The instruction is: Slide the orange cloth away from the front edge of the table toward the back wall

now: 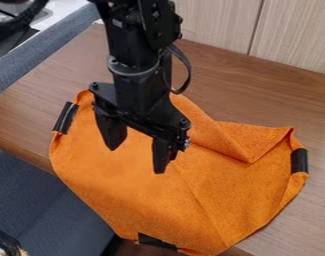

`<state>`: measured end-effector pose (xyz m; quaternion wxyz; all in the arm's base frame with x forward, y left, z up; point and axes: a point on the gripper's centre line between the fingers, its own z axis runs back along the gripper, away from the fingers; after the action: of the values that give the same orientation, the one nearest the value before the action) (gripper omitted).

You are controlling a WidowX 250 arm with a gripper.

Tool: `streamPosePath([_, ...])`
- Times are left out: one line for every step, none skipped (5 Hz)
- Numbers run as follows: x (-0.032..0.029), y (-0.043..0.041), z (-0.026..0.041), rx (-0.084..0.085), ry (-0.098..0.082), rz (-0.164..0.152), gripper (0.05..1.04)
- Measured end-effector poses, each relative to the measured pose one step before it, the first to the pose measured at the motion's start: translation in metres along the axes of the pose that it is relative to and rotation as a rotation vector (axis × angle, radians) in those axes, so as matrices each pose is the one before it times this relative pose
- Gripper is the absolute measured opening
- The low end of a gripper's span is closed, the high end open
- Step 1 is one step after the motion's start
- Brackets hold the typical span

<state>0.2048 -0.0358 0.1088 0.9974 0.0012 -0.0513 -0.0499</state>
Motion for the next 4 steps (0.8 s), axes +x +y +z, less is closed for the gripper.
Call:
streamPosePath([-0.00202,-0.00044,-0.0042,-0.0038,0.0173,0.0026,1.0])
streamPosePath([0.0011,-0.01003,-0.01621,-0.0328,0.0227,-0.0308,1.0])
streamPosePath([0.00381,-0.00324,-0.01591,-0.0363,0.0055,-0.001,1.0])
streamPosePath([0.00739,0.00374,-0.01835,-0.0257,0.0075,0.0043,1.0])
